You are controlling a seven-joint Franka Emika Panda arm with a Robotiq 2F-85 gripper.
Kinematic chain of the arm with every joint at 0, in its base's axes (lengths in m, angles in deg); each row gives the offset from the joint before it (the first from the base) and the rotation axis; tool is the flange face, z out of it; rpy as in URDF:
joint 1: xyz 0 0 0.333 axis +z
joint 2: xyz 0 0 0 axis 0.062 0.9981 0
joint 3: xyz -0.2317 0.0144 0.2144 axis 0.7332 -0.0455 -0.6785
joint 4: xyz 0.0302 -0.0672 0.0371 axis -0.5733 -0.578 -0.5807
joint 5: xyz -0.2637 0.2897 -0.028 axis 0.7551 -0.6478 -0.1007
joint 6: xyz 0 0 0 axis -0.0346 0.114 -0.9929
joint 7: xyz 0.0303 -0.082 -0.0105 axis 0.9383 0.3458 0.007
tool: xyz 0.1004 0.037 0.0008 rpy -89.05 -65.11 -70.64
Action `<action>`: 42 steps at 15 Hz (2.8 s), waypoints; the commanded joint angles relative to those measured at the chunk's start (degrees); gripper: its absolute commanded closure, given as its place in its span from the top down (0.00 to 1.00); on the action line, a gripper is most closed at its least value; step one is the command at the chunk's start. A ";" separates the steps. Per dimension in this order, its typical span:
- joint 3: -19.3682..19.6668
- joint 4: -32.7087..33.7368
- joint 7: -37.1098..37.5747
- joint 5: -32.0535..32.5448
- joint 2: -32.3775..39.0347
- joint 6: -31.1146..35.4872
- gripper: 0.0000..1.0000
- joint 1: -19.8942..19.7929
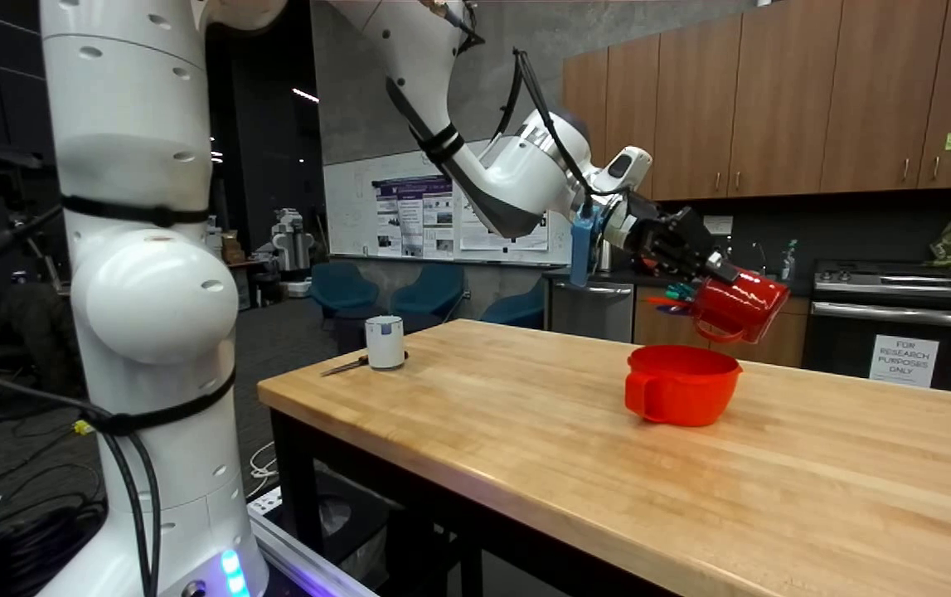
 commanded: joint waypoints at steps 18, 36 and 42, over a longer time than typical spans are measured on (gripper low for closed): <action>4.08 -3.03 0.62 11.85 0.25 -0.95 0.02 -3.22; 1.40 -13.14 10.89 25.62 -4.04 -6.79 0.02 -0.23; -0.36 -16.24 13.49 27.20 -5.83 -10.57 0.02 1.47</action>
